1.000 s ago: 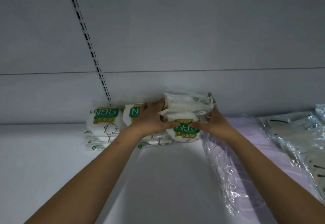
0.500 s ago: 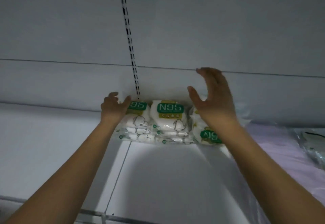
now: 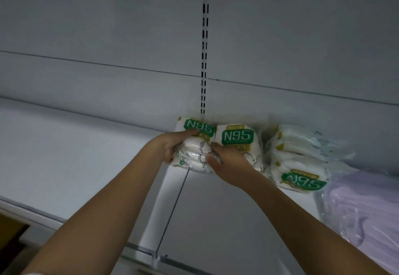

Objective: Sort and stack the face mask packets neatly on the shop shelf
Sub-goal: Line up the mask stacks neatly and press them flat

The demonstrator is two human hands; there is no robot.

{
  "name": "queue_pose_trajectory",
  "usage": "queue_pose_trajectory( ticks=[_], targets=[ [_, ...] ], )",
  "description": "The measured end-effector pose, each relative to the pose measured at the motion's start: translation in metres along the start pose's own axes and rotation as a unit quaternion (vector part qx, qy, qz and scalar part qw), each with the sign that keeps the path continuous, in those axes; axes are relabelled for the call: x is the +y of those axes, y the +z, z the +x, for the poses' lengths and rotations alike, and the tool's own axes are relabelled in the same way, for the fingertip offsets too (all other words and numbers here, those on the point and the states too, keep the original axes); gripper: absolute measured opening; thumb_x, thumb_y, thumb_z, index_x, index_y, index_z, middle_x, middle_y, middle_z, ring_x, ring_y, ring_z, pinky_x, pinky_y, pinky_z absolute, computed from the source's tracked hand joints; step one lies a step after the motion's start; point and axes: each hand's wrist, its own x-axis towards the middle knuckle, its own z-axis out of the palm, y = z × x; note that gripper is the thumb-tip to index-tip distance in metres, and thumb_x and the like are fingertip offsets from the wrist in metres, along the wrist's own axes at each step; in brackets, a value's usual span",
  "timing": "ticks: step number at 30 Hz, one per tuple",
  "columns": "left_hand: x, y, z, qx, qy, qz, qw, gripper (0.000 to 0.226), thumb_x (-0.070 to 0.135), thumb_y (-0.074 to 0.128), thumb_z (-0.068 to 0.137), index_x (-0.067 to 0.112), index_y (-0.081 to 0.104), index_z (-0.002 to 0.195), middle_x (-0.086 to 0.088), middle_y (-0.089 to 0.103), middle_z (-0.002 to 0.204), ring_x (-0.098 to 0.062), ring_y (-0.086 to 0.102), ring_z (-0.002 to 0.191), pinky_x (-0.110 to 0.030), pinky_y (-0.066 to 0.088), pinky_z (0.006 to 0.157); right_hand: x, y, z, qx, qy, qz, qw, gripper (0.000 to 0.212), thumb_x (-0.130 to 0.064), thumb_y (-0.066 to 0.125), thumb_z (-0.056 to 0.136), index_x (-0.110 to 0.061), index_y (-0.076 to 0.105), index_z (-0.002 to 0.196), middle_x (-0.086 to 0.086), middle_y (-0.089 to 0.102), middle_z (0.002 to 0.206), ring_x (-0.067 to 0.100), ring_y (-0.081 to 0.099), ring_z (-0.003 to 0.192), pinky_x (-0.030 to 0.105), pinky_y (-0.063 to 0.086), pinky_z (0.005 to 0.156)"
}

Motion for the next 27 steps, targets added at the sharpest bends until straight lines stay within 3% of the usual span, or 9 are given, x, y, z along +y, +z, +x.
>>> queue_pose_trajectory(
  ticks=[3,5,8,10,12,16,19,23,27],
  targets=[
    [-0.009,0.005,0.005,0.015,0.06,-0.045,0.997,0.048,0.039,0.074,0.086,0.009,0.066,0.122,-0.014,0.076,0.107,-0.033,0.072,0.098,-0.049,0.056,0.093,0.005,-0.002,-0.004,0.018,-0.036,0.064,0.997,0.024,-0.036,0.044,0.102,-0.017,0.059,0.101,-0.008,0.056,0.081,0.001,0.051,0.077,0.021,0.041,0.068],
    [-0.015,0.005,0.001,0.03,0.089,-0.073,0.993,0.047,0.032,0.075,0.086,0.007,0.064,0.125,-0.015,0.075,0.108,-0.033,0.071,0.102,-0.05,0.055,0.095,0.007,-0.009,-0.007,0.047,-0.012,0.141,0.989,0.026,-0.033,0.044,0.103,-0.021,0.061,0.088,-0.007,0.055,0.071,0.001,0.053,0.071,0.022,0.04,0.064],
    [-0.028,-0.014,-0.016,0.097,0.134,-0.13,0.978,0.045,0.026,0.077,0.085,0.005,0.066,0.123,-0.015,0.076,0.105,-0.031,0.073,0.096,-0.042,0.059,0.086,0.018,-0.015,-0.002,0.063,0.063,0.248,0.965,0.035,-0.037,0.041,0.104,-0.014,0.067,0.104,0.01,0.068,0.097,0.021,0.065,0.094,0.043,0.051,0.09],
    [-0.034,-0.036,-0.035,0.161,0.187,-0.194,0.949,0.043,0.022,0.076,0.085,0.004,0.066,0.123,-0.014,0.076,0.103,-0.027,0.074,0.089,-0.038,0.06,0.08,0.019,-0.022,0.002,0.055,0.097,0.338,0.934,0.038,-0.037,0.041,0.104,-0.013,0.066,0.12,0.005,0.068,0.114,0.017,0.064,0.106,0.044,0.047,0.104],
    [-0.039,-0.053,-0.061,0.187,0.252,-0.261,0.913,0.041,0.019,0.072,0.088,0.005,0.065,0.126,-0.012,0.075,0.109,-0.023,0.074,0.089,-0.038,0.06,0.082,0.014,-0.029,0.001,0.07,0.069,0.325,0.941,0.04,-0.04,0.041,0.103,-0.016,0.064,0.126,0.001,0.066,0.122,0.014,0.062,0.111,0.041,0.044,0.108],
    [-0.051,-0.025,-0.106,0.084,0.336,-0.318,0.882,0.031,0.018,0.06,0.094,0.015,0.064,0.124,-0.005,0.073,0.12,-0.021,0.071,0.107,-0.037,0.058,0.091,0.0,-0.038,-0.038,0.176,-0.118,0.114,0.971,0.042,-0.036,0.038,0.104,-0.015,0.057,0.134,0.002,0.06,0.132,0.014,0.053,0.122,0.028,0.04,0.106],
    [-0.071,0.027,-0.111,0.004,0.335,-0.293,0.895,0.034,0.019,0.065,0.088,0.015,0.066,0.121,-0.008,0.071,0.122,-0.023,0.07,0.108,-0.037,0.059,0.088,0.018,-0.046,-0.075,0.226,-0.237,0.001,0.945,0.049,-0.036,0.027,0.106,-0.007,0.067,0.11,0.006,0.067,0.108,0.021,0.059,0.1,0.032,0.046,0.09],
    [-0.092,0.082,-0.097,-0.095,0.274,-0.202,0.935,0.072,0.017,0.093,0.051,0.005,0.068,0.118,-0.021,0.068,0.123,-0.034,0.069,0.109,-0.04,0.059,0.085,0.053,-0.084,-0.091,0.274,-0.204,0.081,0.936,0.046,-0.036,0.026,0.106,-0.019,0.062,0.083,-0.015,0.055,0.081,0.006,0.051,0.074,0.021,0.041,0.073],
    [-0.105,0.106,-0.08,-0.167,0.226,-0.22,0.934,0.077,0.005,0.092,0.048,0.0,0.066,0.119,-0.027,0.067,0.122,-0.039,0.068,0.107,-0.044,0.059,0.082,0.065,-0.114,-0.075,0.226,-0.087,0.236,0.941,0.055,-0.038,0.03,0.102,-0.006,0.07,0.083,0.0,0.068,0.072,0.015,0.062,0.066,0.026,0.047,0.064]
  ],
)
